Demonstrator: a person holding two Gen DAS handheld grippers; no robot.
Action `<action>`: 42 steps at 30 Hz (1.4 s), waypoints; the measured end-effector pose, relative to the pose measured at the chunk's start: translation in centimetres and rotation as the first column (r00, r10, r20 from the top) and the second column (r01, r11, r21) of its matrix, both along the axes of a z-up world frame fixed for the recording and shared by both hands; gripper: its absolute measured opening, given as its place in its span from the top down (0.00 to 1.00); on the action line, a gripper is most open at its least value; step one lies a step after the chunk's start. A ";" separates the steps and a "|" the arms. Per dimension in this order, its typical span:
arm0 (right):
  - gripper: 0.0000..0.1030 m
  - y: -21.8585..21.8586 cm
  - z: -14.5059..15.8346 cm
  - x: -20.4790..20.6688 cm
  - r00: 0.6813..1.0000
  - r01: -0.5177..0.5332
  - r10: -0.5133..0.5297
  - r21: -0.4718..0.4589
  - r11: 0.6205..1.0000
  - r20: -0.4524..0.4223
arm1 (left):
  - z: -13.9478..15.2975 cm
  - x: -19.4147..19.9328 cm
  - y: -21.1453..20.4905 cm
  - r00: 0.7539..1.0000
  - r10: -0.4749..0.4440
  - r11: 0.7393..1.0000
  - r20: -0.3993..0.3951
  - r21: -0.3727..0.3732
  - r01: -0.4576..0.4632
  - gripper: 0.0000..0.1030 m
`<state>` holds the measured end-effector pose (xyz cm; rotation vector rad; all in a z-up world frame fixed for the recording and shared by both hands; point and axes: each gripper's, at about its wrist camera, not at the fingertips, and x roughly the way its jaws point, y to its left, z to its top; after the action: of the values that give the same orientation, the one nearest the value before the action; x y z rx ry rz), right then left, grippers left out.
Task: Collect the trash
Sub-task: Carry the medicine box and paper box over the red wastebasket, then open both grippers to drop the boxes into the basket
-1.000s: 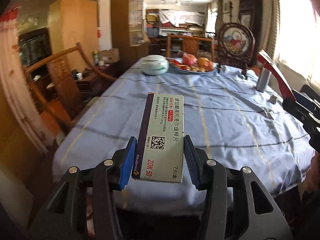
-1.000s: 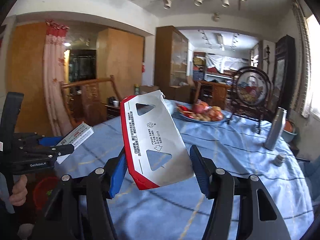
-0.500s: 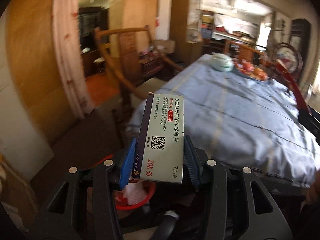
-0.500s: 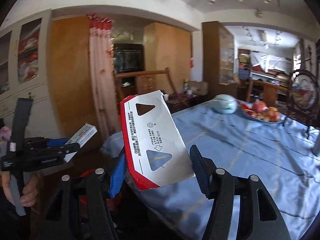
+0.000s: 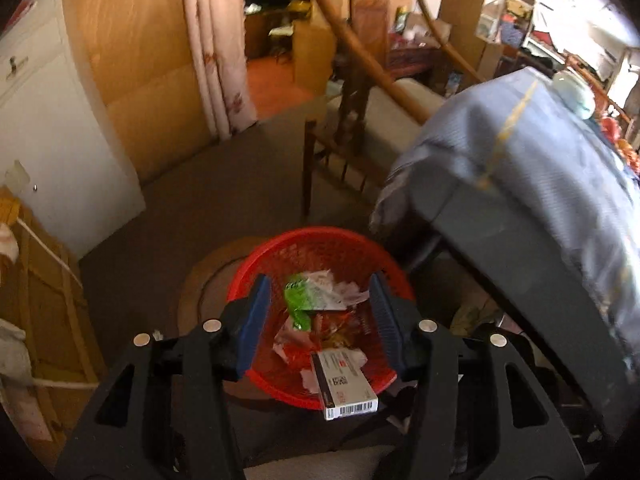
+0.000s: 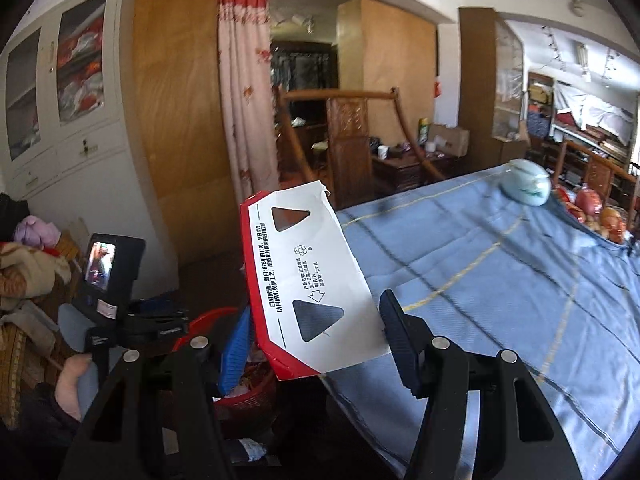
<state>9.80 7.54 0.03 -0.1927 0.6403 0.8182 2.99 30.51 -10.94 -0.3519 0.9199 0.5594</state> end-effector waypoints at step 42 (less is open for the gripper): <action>0.17 5.5 -5.5 -2.1 0.964 -0.244 0.238 -0.042 0.969 -0.120 | 6.3 -4.0 -1.3 0.973 0.232 0.955 0.009 0.186 -0.229 0.10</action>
<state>7.70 13.06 -5.42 -0.2808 0.7575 1.0524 -1.02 29.25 -4.64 -0.2878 0.8365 0.8578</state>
